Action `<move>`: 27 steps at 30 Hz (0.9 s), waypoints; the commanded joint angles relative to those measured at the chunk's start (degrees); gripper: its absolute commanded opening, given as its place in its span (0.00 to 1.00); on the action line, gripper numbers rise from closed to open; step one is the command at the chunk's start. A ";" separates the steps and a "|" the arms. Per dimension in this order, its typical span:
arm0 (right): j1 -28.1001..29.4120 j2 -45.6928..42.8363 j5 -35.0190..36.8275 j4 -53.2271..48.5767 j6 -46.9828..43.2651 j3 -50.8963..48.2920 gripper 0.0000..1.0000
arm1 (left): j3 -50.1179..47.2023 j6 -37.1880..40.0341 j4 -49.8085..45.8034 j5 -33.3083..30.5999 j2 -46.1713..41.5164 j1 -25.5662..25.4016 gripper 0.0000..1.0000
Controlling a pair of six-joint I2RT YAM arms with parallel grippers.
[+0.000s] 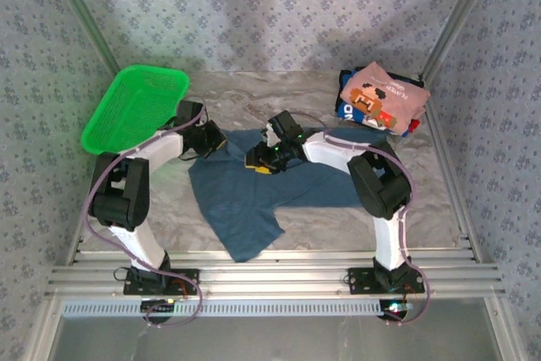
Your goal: Fold and stack the t-shirts
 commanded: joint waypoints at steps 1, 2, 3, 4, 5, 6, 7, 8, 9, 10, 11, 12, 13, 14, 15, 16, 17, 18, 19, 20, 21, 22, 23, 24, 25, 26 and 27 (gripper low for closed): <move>0.93 2.29 1.29 0.23 1.82 2.73 0.46 | 2.59 -0.38 1.36 1.90 1.79 0.76 0.00; 1.19 2.68 1.33 0.19 2.29 3.01 0.46 | 2.87 -0.29 1.34 2.02 2.24 0.82 0.00; 1.44 3.15 1.45 0.40 2.95 3.35 0.46 | 3.11 -0.20 1.38 2.03 2.70 0.90 0.00; 1.75 3.50 1.38 0.71 3.51 3.52 0.46 | 3.29 -0.21 1.51 2.20 3.14 1.03 0.00; 2.10 3.83 1.66 0.75 3.91 3.81 0.46 | 3.38 -0.33 1.68 2.29 3.55 1.12 0.00; 2.33 4.12 2.20 0.44 4.11 4.03 0.46 | 3.45 -0.44 1.95 2.47 3.85 1.21 0.00; 2.52 4.45 2.73 0.32 4.30 4.34 0.47 | 3.51 -0.40 2.17 2.78 4.18 1.25 0.00; 2.53 4.80 3.15 0.25 4.69 4.55 0.47 | 3.68 -0.37 2.20 2.87 4.53 1.32 0.00; 2.43 5.22 3.62 -0.02 4.96 4.97 0.47 | 3.77 -0.29 2.28 2.92 4.78 1.30 0.00; 2.37 5.68 4.00 0.10 5.34 5.38 0.47 | 3.85 -0.20 2.31 3.00 4.93 1.39 0.00; 2.28 6.22 4.21 0.19 5.70 5.98 0.47 | 3.87 -0.11 2.27 3.07 5.18 1.55 0.00; 2.24 6.79 4.43 -0.13 5.80 6.79 0.47 | 3.87 -0.11 2.44 3.20 5.36 1.71 0.00; 2.19 7.36 4.94 -0.89 5.76 7.82 0.48 | 3.94 -0.11 2.61 3.44 5.63 1.83 0.00; 2.19 8.02 5.29 -1.33 5.76 8.57 0.48 | 4.00 -0.05 2.66 3.61 5.81 1.99 0.00; 2.07 8.52 5.65 -1.68 5.91 9.17 0.48 | 3.95 0.06 2.61 3.68 5.90 2.09 0.00; 1.97 9.08 6.10 -1.91 6.30 9.64 0.48 | 3.94 0.05 2.68 3.79 6.06 2.24 0.00; 1.77 9.58 6.33 -1.74 6.78 10.00 0.49 | 3.89 0.14 2.70 3.95 6.16 2.35 0.00; 1.63 10.00 6.46 -1.58 7.14 10.30 0.49 | 4.00 0.23 2.76 4.12 6.24 2.44 0.00; 1.51 10.32 6.85 -1.57 7.50 10.69 0.50 | 3.95 0.32 2.79 4.31 6.26 2.53 0.00; 1.39 10.63 7.48 -1.57 7.84 11.13 0.50 | 3.95 0.49 2.77 4.41 6.26 2.62 0.00; 1.18 10.94 7.76 -1.46 7.99 11.60 0.50 | 3.95 0.64 2.71 4.50 6.26 2.70 0.00; 1.20 11.43 8.03 -1.67 8.18 12.35 0.50 | 3.93 0.77 2.61 4.63 6.26 2.84 0.00; 1.06 11.97 8.22 -2.23 8.25 13.21 0.50 | 3.82 0.85 2.70 4.84 6.34 2.96 0.00; 0.98 12.42 8.55 -2.73 8.30 13.91 0.50 | 3.74 0.86 2.85 5.09 6.43 3.05 0.00; 1.00 12.88 8.82 -2.93 8.35 14.52 0.50 | 3.61 0.81 3.03 5.33 6.52 3.18 0.00; 0.92 13.24 9.16 -3.20 8.60 14.97 0.49 | 3.40 0.90 3.14 5.55 6.51 3.35 0.00; 0.86 13.34 9.64 -3.41 8.95 15.16 0.49 | 3.19 0.99 3.22 5.72 6.52 3.54 0.00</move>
